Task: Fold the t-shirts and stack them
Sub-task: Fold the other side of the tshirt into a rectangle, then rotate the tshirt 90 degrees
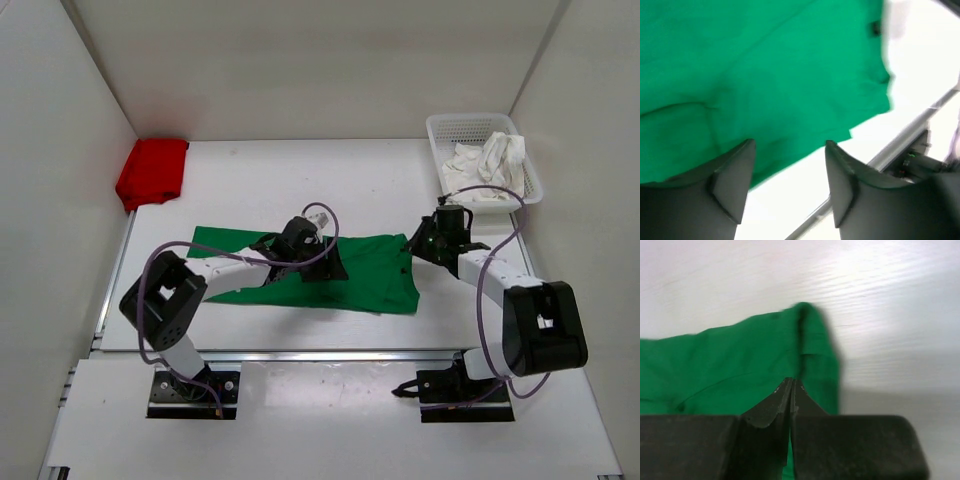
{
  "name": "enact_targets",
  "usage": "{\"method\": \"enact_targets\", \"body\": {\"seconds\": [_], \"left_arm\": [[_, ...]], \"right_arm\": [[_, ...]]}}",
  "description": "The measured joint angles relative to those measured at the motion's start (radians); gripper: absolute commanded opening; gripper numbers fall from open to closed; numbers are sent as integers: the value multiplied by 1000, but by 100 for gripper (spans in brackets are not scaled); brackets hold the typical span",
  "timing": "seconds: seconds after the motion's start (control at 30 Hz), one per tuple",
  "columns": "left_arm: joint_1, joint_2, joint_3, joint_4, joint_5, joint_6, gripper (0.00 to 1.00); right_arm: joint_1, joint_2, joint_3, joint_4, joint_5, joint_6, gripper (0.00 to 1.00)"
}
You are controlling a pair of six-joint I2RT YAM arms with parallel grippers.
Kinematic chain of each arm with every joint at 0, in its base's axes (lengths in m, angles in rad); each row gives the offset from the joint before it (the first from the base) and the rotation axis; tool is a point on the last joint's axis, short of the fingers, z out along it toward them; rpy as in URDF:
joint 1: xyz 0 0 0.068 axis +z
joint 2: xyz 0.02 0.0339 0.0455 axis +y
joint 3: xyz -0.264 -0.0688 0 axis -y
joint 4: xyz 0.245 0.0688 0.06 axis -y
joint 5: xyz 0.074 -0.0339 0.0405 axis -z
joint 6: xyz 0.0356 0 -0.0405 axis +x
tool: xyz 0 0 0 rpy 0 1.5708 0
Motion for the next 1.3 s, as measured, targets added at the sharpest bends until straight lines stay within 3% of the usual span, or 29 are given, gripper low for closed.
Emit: {"method": "enact_targets", "body": {"seconds": [0.03,0.07,0.33,0.37,0.5,0.6,0.73,0.8,0.87,0.9,0.97,1.03,1.1,1.17,1.2,1.23,1.3], "left_arm": [[-4,-23,1,4,1,4,87],[-6,-44,1,8,2,14,99],[65,-217,-8,10,20,66,98],[87,-238,-18,10,23,72,96],[175,-316,-83,7,43,81,60],[234,-351,-121,-5,72,92,56],[304,-386,-133,-53,84,106,56],[330,-419,-136,-82,80,116,57],[354,-462,-138,-107,73,125,53],[364,-484,-139,-114,69,129,51],[381,-514,-140,-124,64,139,49],[392,-516,-140,-133,53,150,48],[402,-500,-140,-152,50,161,48],[411,-481,-140,-174,51,171,48],[414,-477,-143,-180,51,174,48],[417,-475,-147,-183,51,175,47],[418,-475,-155,-186,51,180,47]], "right_arm": [[23,-17,4,0,1,-1,0],[51,-32,5,1,0,-1,0],[271,14,-21,9,-74,27,0],[282,44,-20,13,-83,30,0],[262,210,75,10,-161,47,0],[221,437,354,-40,-192,40,1],[163,893,1041,-161,-217,24,0],[149,1091,1396,-311,-242,6,0],[145,1204,1671,-435,-229,-31,0],[147,1198,1694,-446,-228,-54,2],[157,1056,1563,-459,-218,-92,8],[187,789,1244,-400,-190,-123,18],[231,528,973,-344,-172,-133,20],[273,306,749,-256,-183,-132,16],[287,234,671,-217,-194,-129,5],[286,197,612,-178,-207,-128,0],[243,166,513,-109,-227,-118,0]]}}
